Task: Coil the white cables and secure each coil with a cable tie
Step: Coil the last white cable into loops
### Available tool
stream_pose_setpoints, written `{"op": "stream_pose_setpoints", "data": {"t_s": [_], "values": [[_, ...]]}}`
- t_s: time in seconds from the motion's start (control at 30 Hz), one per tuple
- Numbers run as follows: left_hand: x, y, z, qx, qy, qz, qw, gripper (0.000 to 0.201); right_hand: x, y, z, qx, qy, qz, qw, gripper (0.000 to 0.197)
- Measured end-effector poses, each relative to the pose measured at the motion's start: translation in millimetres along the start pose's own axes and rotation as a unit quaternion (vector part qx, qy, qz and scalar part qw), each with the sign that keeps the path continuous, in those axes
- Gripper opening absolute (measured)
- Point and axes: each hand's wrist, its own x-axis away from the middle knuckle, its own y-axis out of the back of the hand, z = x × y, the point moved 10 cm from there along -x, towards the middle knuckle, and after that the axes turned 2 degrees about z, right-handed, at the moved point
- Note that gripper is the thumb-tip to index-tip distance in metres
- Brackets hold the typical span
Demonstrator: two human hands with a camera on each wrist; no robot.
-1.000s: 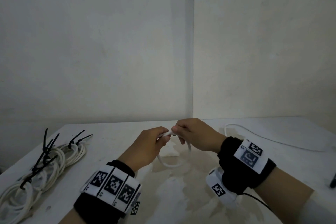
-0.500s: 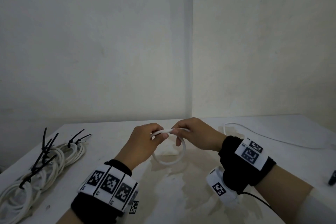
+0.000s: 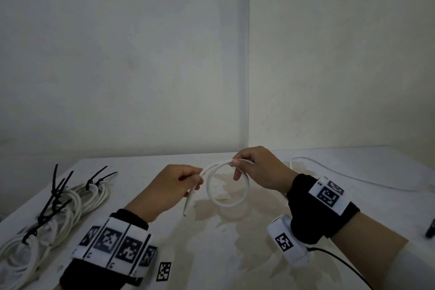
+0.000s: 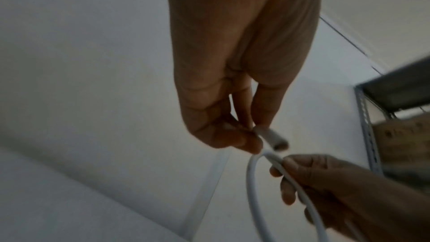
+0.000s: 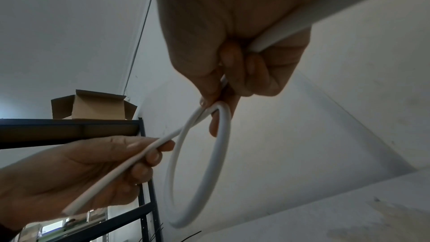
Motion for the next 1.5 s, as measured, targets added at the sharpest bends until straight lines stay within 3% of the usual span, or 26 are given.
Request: {"op": "stream_pose_setpoints", "data": {"t_s": [0.1, 0.17, 0.27, 0.33, 0.43, 0.6, 0.73, 0.87, 1.13, 1.3, 1.4, 1.5], "values": [[5.0, -2.2, 0.3, 0.108, 0.008, 0.017, 0.994, 0.024, -0.2, 3.8, -2.2, -0.003, -0.003, -0.020, 1.000, 0.034], [5.0, 0.0, 0.3, 0.119, 0.006, -0.003, 0.993, 0.024, 1.6, 4.4, -2.0, -0.009, -0.006, -0.022, 1.000, 0.031], [1.4, 6.9, -2.9, 0.053, -0.019, -0.069, 0.996, 0.018, 6.9, 1.5, -0.6, -0.064, -0.020, -0.004, 0.998, 0.023], [-1.8, 2.7, -8.2, 0.016, -0.038, -0.077, 0.996, 0.010, 10.3, -0.3, 2.9, -0.099, -0.023, 0.000, 0.995, 0.021], [-6.6, -6.7, -15.6, -0.061, -0.069, -0.079, 0.993, 0.011, 12.1, -2.2, 5.6, -0.104, -0.026, -0.007, 0.994, 0.020], [-7.1, -3.9, -28.2, -0.156, -0.135, -0.137, 0.969, 0.005, 11.1, -5.5, 2.2, -0.074, -0.046, 0.001, 0.996, 0.022], [-6.7, -6.4, -31.7, -0.184, -0.160, -0.121, 0.962, 0.013, 9.2, -20.2, 4.3, -0.045, -0.047, 0.058, 0.996, 0.018], [-6.4, -7.1, -37.5, -0.203, -0.169, -0.102, 0.959, 0.012, 8.7, -22.5, 12.0, 0.018, -0.008, 0.055, 0.998, 0.022], [-9.7, -3.4, -18.3, -0.175, -0.084, -0.092, 0.977, 0.023, 8.6, -26.9, 12.8, 0.017, -0.001, 0.080, 0.997, 0.027], [-3.8, 2.9, -20.8, -0.136, -0.080, -0.106, 0.982, 0.020, 6.8, -23.9, 17.9, -0.022, 0.003, 0.077, 0.997, 0.028], [-3.0, 1.1, -13.0, -0.049, -0.041, -0.079, 0.995, 0.025, 3.8, -19.1, 18.3, -0.010, 0.006, 0.063, 0.998, 0.028], [-0.9, -6.9, -3.0, 0.072, 0.022, -0.009, 0.997, 0.031, 4.1, -15.4, 18.9, -0.005, 0.010, 0.060, 0.998, 0.027]]}}
